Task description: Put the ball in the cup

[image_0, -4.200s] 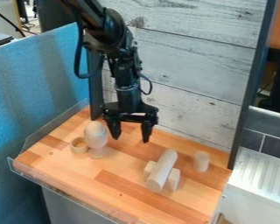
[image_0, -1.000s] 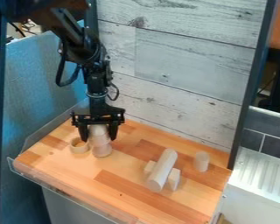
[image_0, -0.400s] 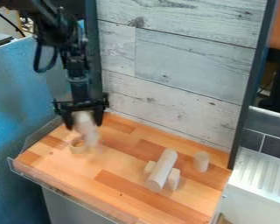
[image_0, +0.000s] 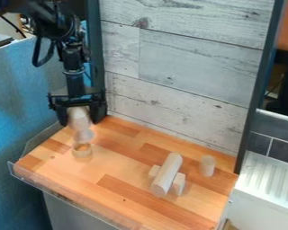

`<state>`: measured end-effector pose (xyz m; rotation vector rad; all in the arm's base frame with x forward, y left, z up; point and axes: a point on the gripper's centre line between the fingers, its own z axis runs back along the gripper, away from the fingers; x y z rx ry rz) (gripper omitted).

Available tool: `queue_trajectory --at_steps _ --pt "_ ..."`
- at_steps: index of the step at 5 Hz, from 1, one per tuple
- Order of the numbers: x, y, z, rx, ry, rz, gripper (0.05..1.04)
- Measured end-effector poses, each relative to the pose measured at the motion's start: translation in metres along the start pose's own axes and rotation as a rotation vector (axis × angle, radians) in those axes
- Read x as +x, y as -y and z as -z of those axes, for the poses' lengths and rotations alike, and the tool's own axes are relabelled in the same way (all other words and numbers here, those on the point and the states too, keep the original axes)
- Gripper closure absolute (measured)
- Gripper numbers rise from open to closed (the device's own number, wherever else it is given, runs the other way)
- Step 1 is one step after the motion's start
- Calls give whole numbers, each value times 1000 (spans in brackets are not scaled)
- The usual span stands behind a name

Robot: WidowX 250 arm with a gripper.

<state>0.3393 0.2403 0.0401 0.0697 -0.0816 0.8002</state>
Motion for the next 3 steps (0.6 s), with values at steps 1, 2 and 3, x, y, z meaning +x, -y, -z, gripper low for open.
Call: queue_trajectory --at_steps 1,2,3 --pt "2 -5 6 18 1 -14 195" --pt "7 -7 8 34 32 -22 195" --pt "6 -9 17 52 42 -28 195"
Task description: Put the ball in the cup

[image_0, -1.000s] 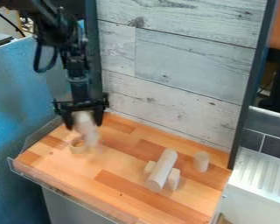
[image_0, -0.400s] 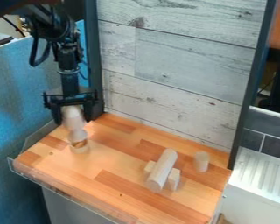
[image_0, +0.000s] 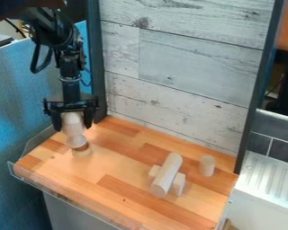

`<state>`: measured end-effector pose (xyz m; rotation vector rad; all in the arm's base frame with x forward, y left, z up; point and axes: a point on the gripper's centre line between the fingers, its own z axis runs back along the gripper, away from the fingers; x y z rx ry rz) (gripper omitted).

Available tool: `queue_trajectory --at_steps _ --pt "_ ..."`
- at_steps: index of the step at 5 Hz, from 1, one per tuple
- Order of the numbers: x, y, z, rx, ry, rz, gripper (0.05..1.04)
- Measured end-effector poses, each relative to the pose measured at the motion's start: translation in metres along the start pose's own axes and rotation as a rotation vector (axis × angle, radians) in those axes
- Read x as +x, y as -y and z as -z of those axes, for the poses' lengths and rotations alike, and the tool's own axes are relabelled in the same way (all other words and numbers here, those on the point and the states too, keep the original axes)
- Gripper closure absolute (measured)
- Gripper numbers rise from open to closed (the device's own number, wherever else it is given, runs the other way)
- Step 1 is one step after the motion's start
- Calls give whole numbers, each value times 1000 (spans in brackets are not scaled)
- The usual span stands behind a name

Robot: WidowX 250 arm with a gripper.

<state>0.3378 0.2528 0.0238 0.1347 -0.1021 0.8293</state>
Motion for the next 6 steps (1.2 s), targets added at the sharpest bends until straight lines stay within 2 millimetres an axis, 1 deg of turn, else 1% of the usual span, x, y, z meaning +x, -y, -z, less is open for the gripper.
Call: queue_trajectory --at_steps 1,2,3,6 --pt "0 2 4 2 3 -1 195" --pt "-3 11 9 3 -8 4 195" --pt "-3 19 9 2 -6 15 195" --pt "6 22 10 21 8 -10 195"
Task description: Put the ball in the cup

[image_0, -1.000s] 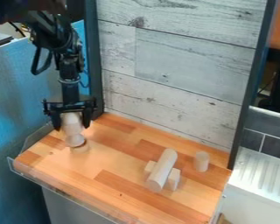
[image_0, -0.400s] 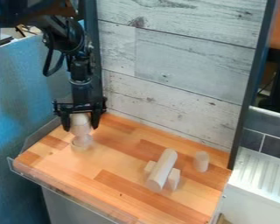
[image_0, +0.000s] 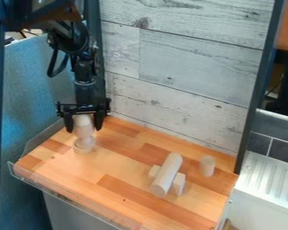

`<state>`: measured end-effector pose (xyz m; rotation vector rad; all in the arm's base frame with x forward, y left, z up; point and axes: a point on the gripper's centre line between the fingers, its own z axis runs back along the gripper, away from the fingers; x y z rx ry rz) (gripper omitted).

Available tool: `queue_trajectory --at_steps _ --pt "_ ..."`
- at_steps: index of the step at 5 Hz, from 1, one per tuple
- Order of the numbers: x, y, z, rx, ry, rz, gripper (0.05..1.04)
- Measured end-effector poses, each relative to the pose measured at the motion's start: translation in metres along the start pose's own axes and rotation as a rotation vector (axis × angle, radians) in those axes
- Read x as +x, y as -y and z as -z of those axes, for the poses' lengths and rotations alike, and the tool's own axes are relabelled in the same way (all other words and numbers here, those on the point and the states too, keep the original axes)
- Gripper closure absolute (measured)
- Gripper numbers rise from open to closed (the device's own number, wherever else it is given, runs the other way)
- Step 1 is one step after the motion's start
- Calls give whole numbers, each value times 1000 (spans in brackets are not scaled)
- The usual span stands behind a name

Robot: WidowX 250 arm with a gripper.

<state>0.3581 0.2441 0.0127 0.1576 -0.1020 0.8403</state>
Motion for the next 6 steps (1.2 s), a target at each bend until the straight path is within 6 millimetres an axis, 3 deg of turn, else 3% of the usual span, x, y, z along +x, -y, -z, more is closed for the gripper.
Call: queue_trajectory --at_steps 2,3,4,6 --pt "0 -6 1 -30 -18 1 164" --pt "0 -10 4 -34 -19 5 79" --pt "-8 -11 7 -56 -34 26 82" --pt "-1 -14 -38 -180 19 31 83"
